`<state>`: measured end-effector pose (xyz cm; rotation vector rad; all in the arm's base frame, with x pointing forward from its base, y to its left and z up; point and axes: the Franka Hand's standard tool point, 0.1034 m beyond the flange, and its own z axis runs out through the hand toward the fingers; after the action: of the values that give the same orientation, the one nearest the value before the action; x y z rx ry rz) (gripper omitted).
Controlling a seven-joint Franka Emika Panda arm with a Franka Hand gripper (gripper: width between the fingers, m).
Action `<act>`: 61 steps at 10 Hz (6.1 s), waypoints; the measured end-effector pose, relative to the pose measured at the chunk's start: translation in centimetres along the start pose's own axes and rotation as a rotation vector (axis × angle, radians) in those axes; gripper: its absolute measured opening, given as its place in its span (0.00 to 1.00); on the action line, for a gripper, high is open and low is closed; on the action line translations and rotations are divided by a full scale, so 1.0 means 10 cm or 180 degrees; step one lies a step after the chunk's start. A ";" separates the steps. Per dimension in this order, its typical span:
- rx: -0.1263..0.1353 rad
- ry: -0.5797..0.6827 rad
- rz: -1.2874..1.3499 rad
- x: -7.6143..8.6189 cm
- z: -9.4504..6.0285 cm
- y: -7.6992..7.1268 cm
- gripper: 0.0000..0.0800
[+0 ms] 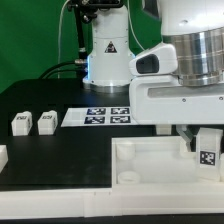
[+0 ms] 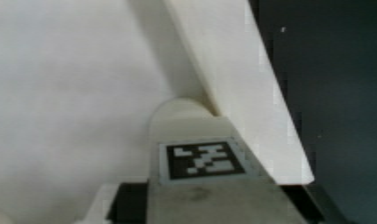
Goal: Assemble one leg
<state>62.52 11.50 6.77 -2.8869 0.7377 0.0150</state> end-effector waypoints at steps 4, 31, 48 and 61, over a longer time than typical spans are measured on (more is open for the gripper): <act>0.0119 -0.0142 0.2097 0.00 0.02 -0.02 0.37; 0.0131 -0.0281 0.2961 -0.02 0.02 -0.03 0.37; -0.0142 -0.0040 -0.1539 0.07 0.02 0.04 0.69; 0.0053 -0.0193 0.3742 0.06 0.02 0.05 0.36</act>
Offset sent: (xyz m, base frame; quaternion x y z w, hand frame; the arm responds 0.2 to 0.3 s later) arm 0.0167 0.0105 0.0013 0.0360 -0.0244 0.5840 0.8106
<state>62.79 10.81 6.47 -1.9916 2.2097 0.2235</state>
